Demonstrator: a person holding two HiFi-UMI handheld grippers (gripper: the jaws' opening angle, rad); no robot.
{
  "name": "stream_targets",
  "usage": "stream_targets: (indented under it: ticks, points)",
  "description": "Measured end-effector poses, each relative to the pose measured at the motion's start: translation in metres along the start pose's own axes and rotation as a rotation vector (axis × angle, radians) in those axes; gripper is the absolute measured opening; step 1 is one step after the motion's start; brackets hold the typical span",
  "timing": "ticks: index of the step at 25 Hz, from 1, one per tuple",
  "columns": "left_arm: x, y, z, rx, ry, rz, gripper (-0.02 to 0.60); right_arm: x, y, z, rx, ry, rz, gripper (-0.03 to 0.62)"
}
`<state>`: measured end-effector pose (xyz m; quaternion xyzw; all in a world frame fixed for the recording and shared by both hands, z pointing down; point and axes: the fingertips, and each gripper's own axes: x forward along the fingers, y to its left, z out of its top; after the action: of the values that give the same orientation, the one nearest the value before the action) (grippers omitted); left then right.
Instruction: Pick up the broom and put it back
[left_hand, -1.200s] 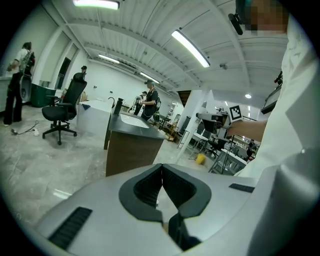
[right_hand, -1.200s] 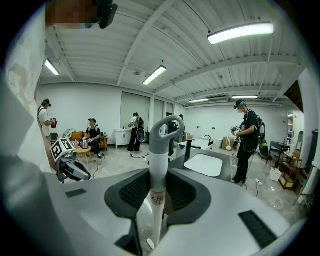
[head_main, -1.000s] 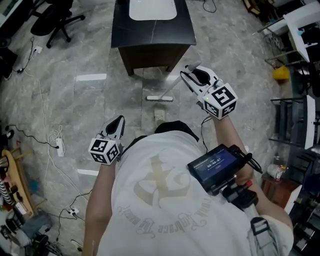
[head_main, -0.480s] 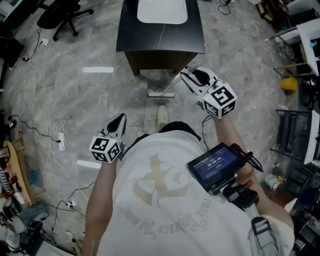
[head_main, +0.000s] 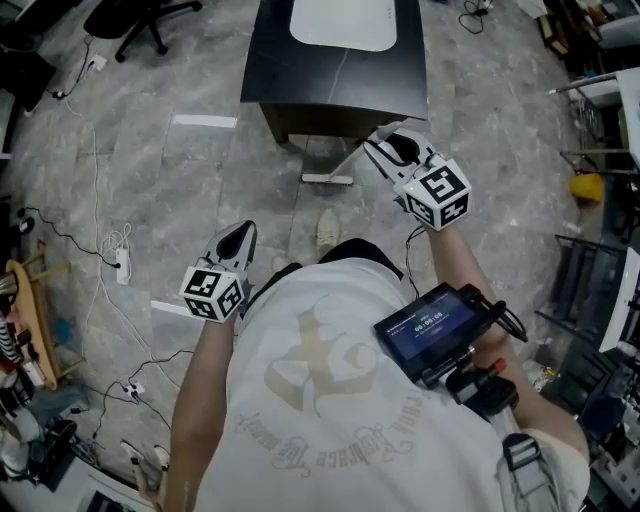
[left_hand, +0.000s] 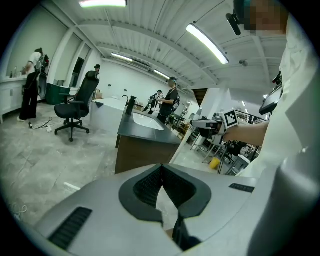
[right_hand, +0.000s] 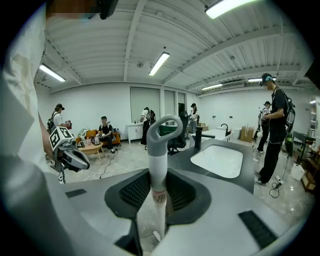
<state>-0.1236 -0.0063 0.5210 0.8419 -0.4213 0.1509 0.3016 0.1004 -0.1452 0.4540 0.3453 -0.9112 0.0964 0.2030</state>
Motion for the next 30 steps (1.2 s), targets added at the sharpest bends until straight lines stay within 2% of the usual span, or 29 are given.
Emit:
stream_targets:
  ticks: [8, 14, 21, 30]
  points:
    - [0.029, 0.019, 0.006, -0.033, 0.015, 0.051, 0.012, 0.047, -0.028, -0.031, -0.012, 0.062, 0.066, 0.11]
    - [0.039, 0.027, 0.005, -0.044, 0.027, 0.076, 0.012, 0.069, -0.038, -0.054, 0.007, 0.096, 0.08, 0.11]
    - [0.032, 0.027, 0.013, -0.045, 0.023, 0.092, 0.012, 0.081, -0.036, -0.058, 0.019, 0.124, 0.086, 0.11]
    - [0.027, 0.024, 0.016, -0.044, 0.015, 0.107, 0.012, 0.095, -0.051, -0.048, 0.048, 0.093, 0.053, 0.11]
